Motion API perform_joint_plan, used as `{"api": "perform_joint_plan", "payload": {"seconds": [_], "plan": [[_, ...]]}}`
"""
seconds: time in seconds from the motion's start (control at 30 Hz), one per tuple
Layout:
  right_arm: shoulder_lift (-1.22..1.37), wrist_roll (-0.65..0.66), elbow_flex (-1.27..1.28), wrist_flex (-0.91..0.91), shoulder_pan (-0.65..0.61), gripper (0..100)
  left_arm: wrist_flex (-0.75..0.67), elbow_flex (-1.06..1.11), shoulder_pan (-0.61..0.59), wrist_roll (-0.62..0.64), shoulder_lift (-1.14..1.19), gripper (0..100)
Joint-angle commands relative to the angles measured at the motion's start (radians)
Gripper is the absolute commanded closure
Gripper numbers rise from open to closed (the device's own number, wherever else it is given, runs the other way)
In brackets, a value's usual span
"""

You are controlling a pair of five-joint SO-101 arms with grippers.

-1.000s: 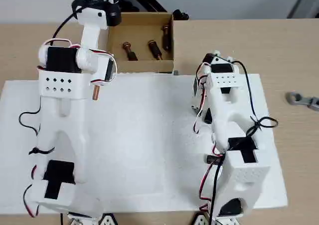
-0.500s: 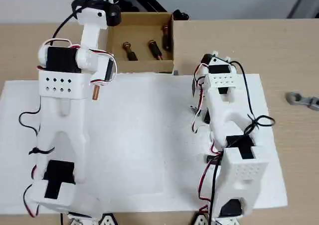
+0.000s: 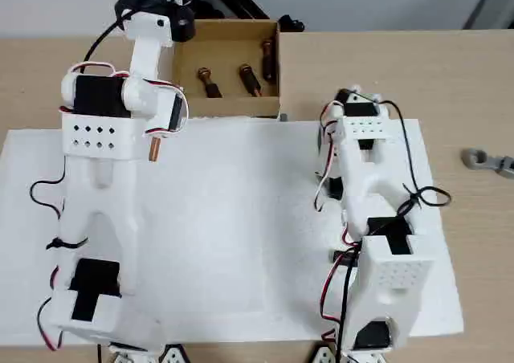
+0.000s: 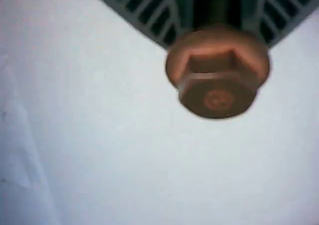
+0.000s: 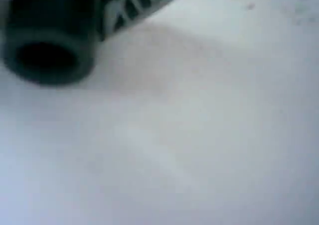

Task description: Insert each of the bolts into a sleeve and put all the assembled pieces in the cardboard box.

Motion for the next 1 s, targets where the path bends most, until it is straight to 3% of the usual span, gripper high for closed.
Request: {"api": "perform_joint_plan", "payload": {"seconds": [0.0,0.4,0.97], "plan": [[0.024,0.002,0.000,0.010,-0.025,99.0,0.017,-0.004,0.005,-0.005,-0.061,99],[-0.065,0.005,-0.005,0.019,-0.028,99.1,0.017,-0.005,0.005,-0.002,-0.063,99],[-0.852,0.057,0.002,0.012,-0.120,99.0,-0.012,-0.010,0.005,0.003,-0.064,99]]}}
